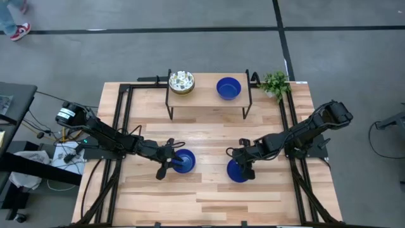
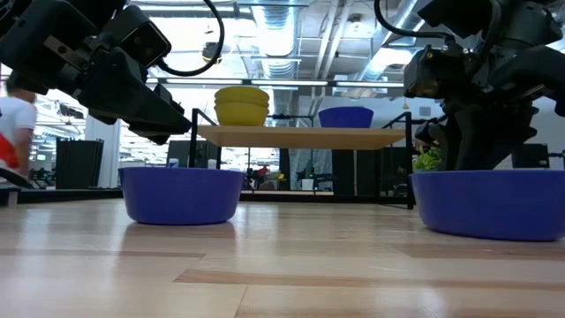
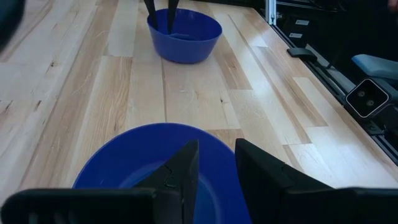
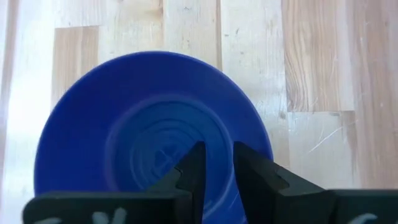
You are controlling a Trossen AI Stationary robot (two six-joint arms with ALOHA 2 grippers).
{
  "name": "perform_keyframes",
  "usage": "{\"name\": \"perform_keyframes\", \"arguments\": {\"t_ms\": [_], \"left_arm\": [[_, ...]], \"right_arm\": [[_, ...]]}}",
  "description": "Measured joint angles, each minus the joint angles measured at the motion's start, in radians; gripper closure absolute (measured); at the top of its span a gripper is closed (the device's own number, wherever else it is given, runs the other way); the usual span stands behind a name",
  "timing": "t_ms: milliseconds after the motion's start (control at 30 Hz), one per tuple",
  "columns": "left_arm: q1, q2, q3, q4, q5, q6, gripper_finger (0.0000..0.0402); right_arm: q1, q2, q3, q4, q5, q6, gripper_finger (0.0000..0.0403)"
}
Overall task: Pick & Place Mini bowls
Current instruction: Stack the blue bowl on the top of the blue bowl on the shelf
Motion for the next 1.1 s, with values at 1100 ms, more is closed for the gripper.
{"name": "perform_keyframes", "arguments": {"t_ms": [1100], "left_arm": [[0.000, 0.000, 0.000, 0.001, 0.000, 0.000, 0.0298]], "right_arm": [[-0.053, -0.062, 0.050, -0.099, 0.027, -0.058, 0.0331]]}}
